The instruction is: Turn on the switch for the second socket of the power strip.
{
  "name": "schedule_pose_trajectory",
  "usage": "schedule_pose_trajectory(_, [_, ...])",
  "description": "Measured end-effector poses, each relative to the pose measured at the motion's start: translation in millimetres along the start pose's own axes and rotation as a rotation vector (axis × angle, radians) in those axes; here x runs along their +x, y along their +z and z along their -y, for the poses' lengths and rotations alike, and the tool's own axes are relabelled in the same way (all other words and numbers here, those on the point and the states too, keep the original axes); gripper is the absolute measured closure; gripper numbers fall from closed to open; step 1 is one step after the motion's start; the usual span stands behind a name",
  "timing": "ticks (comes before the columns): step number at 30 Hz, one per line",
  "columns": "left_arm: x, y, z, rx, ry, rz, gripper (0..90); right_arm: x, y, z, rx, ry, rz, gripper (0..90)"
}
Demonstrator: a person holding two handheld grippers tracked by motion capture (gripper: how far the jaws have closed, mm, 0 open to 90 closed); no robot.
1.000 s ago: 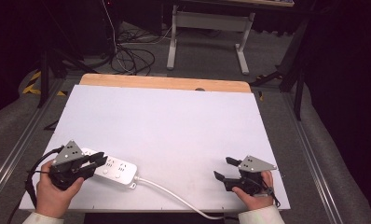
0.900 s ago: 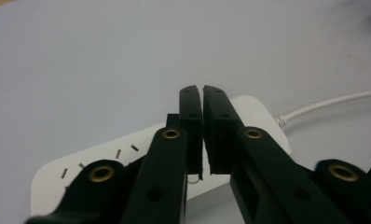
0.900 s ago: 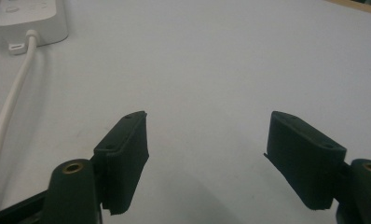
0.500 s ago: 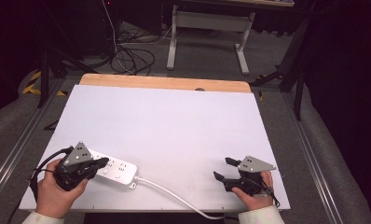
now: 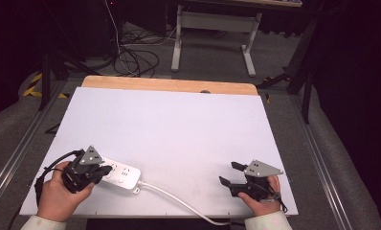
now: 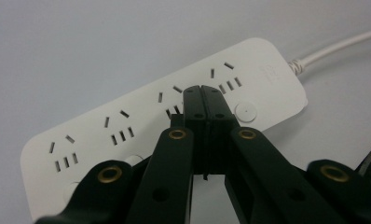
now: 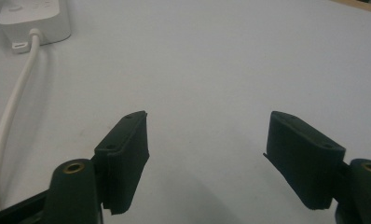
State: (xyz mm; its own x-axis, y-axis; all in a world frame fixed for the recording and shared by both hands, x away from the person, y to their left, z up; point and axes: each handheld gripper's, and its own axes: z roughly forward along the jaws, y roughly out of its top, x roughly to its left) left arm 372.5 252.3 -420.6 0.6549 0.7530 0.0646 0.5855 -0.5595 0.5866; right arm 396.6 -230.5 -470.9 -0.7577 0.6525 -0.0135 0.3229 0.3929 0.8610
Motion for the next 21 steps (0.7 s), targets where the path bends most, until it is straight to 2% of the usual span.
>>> schedule_pose_trajectory(10, [2.9, 10.6, -1.7, 0.093, 0.008, 0.013, 89.9, -0.1, 0.1, 0.1, 0.001, 0.000, -0.001, 30.1])
schedule_pose_trajectory(21, [4.3, 19.3, -3.7, 0.132, 0.005, 0.016, 89.9, -0.1, 0.7, 0.4, 0.003, -0.001, -0.004, 30.1])
